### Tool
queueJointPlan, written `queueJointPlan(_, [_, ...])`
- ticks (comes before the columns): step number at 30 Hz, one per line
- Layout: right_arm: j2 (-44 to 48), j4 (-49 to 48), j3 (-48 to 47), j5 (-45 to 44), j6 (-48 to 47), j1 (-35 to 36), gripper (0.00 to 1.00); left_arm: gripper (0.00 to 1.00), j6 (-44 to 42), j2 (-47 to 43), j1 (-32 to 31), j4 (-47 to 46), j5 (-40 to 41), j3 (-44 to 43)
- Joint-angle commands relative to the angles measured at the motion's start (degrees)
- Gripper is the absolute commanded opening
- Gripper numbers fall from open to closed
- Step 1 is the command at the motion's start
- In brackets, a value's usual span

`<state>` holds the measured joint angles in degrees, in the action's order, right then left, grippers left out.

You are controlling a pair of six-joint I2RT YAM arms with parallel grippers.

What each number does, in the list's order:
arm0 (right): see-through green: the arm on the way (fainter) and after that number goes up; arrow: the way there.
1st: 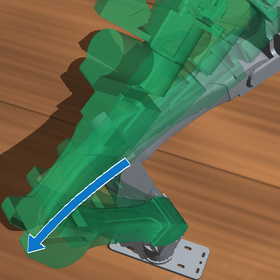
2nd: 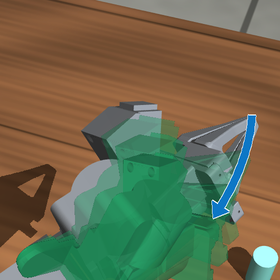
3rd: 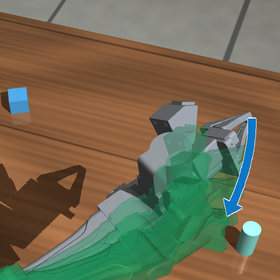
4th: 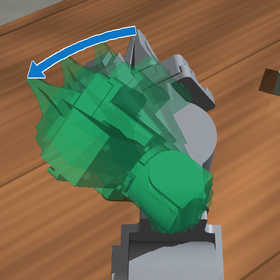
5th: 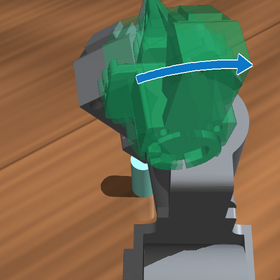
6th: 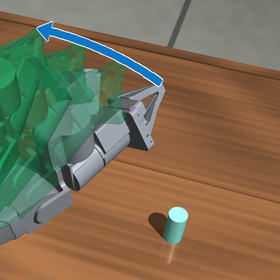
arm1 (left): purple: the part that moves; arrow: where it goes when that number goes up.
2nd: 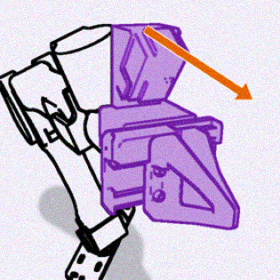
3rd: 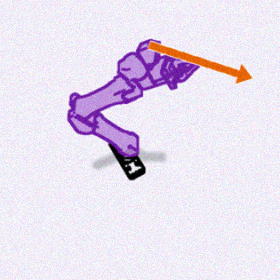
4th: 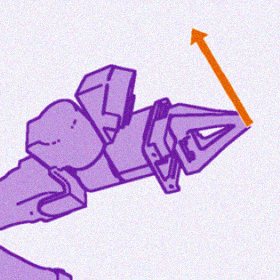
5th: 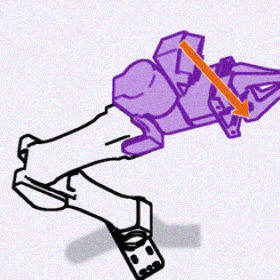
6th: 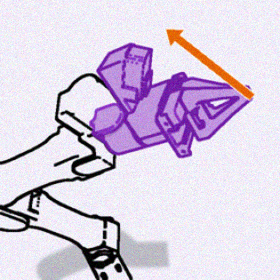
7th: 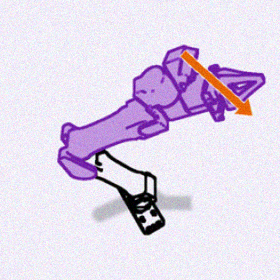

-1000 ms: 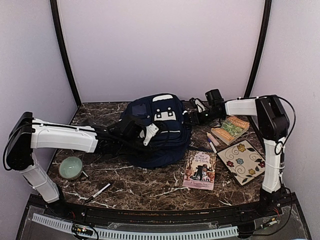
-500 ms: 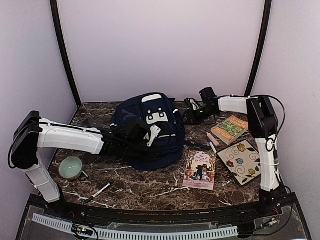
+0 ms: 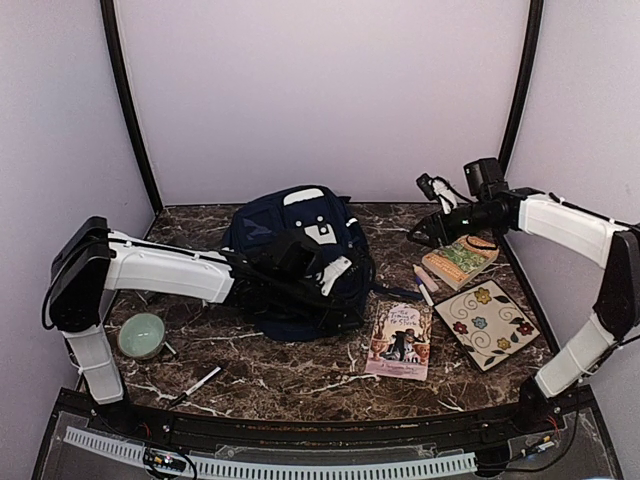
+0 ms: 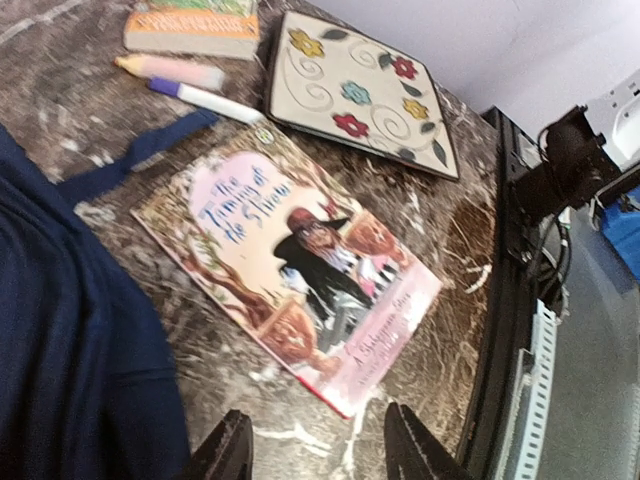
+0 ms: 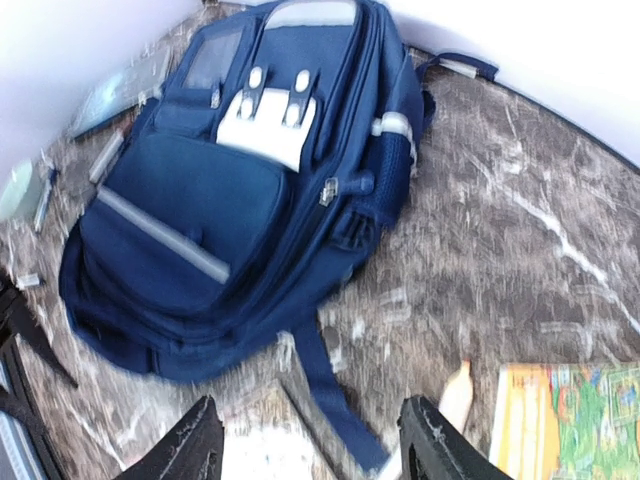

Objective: Pack the student bag
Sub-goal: Adjust the book at the center of the board.

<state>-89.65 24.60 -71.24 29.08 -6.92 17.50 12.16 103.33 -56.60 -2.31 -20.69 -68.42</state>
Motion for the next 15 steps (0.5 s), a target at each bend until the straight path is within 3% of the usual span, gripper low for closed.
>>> queueJointPlan(1, [6.6, 4.8, 9.4, -2.7, -12.2, 0.5, 0.58, 0.49, 2.9, 5.2, -0.6, -0.6, -16.1, -1.3])
queueJointPlan(8, [12.7, 6.0, 20.9, -6.2, -23.7, 4.1, 0.57, 0.50, 6.6, 12.1, -0.6, -0.4, -11.8, -4.4])
queueJointPlan(15, [12.3, 7.6, 24.9, -10.4, -29.4, 7.1, 0.54, 0.53, 9.1, 16.8, -0.5, 4.3, -5.6, -9.9])
